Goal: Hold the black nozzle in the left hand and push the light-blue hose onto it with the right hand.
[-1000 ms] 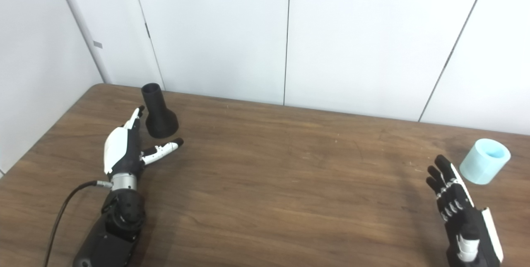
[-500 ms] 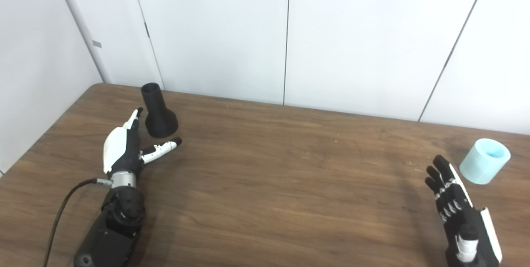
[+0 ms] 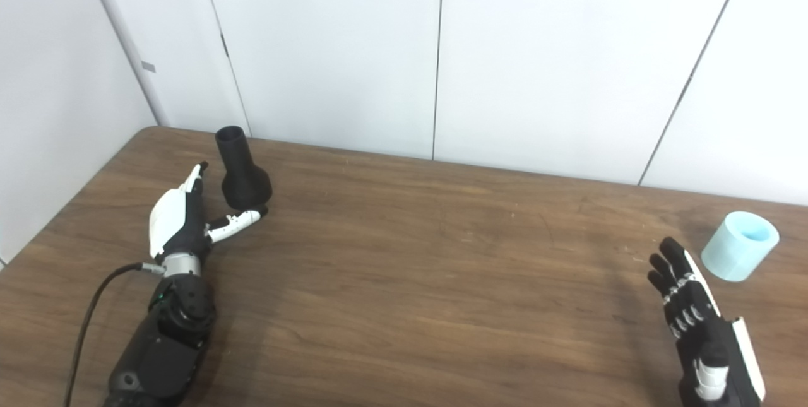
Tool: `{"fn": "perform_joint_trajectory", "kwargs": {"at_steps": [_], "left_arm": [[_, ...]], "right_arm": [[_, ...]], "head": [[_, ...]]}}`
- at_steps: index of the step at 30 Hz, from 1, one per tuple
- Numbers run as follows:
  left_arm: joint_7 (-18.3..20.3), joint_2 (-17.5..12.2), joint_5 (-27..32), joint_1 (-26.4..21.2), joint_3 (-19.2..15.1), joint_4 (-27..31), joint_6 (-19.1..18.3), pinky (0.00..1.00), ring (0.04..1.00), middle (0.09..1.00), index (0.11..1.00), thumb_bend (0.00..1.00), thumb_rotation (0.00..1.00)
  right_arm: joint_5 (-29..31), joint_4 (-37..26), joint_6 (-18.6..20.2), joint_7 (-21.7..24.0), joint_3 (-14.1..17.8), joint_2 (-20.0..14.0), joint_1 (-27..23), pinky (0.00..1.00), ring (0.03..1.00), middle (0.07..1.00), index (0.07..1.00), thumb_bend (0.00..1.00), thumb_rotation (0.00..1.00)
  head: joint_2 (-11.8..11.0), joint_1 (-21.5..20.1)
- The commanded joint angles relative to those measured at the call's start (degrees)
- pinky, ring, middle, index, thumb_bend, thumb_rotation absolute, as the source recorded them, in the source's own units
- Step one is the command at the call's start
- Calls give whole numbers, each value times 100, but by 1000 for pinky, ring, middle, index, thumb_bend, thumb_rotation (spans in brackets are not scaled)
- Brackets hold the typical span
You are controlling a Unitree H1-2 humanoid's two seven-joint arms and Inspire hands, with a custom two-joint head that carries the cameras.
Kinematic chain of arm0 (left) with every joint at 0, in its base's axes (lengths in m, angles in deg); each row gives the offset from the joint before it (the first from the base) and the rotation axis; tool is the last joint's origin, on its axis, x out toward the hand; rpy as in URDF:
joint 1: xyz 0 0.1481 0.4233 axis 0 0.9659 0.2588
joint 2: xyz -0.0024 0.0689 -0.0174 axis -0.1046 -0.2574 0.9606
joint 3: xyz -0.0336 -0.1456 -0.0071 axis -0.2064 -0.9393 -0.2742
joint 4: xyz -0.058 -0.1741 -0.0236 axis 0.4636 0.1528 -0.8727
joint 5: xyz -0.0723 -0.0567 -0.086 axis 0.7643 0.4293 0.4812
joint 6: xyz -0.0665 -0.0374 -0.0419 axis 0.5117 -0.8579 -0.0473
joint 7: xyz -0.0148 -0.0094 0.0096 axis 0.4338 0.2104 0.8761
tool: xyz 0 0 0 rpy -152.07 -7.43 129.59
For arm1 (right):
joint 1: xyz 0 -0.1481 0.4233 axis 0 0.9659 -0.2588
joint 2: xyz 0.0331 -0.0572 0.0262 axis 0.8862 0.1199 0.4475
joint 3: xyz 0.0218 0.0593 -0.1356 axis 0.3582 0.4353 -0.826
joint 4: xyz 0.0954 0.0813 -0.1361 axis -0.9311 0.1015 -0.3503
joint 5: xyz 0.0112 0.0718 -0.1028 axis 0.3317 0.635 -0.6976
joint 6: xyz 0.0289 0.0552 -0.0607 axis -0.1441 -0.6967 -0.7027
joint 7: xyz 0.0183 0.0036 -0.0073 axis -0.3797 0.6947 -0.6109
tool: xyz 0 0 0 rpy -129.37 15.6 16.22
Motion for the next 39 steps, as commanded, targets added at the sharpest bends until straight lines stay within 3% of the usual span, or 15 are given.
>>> {"fn": "perform_joint_trajectory", "kwargs": {"at_steps": [1, 18, 24, 27, 29, 32, 39], "left_arm": [[-94, -170, -54, -312, 53, -4, 169, 1000, 965, 948, 901, 833, 464], [5, -227, -121, -618, 506, -372, 178, 999, 949, 920, 840, 811, 440], [-41, -245, -40, -678, 539, -463, 349, 939, 893, 856, 799, 827, 412], [-81, -206, 150, -765, 388, -604, 417, 898, 840, 793, 788, 837, 396], [-147, -134, 423, -904, 150, -796, 425, 764, 707, 686, 745, 833, 315], [-227, -20, 770, -1103, -187, -1022, 355, 628, 617, 623, 700, 818, 250], [-396, 36, 1046, -1241, -391, -1306, 414, 493, 545, 583, 650, 783, 196]], "right_arm": [[15, 182, -5, -30, -117, 232, 286, 945, 963, 969, 950, 794, 1000], [-108, -26, 166, -130, -123, 322, 330, 933, 956, 960, 948, 796, 1000], [-181, -81, 200, -162, -129, 351, 345, 923, 951, 959, 946, 797, 1000], [-183, -74, 189, -157, -123, 351, 347, 922, 950, 959, 946, 797, 1000], [-183, -76, 180, -155, -123, 352, 351, 922, 950, 959, 946, 797, 1000], [-177, -77, 173, -144, -127, 349, 354, 922, 950, 960, 945, 797, 1000], [-163, -98, 171, -127, -135, 339, 352, 922, 949, 959, 945, 797, 1000]], "head": [[4, -19], [55, -99], [62, -114], [68, -119], [70, -118], [76, -119], [96, -126]]}}
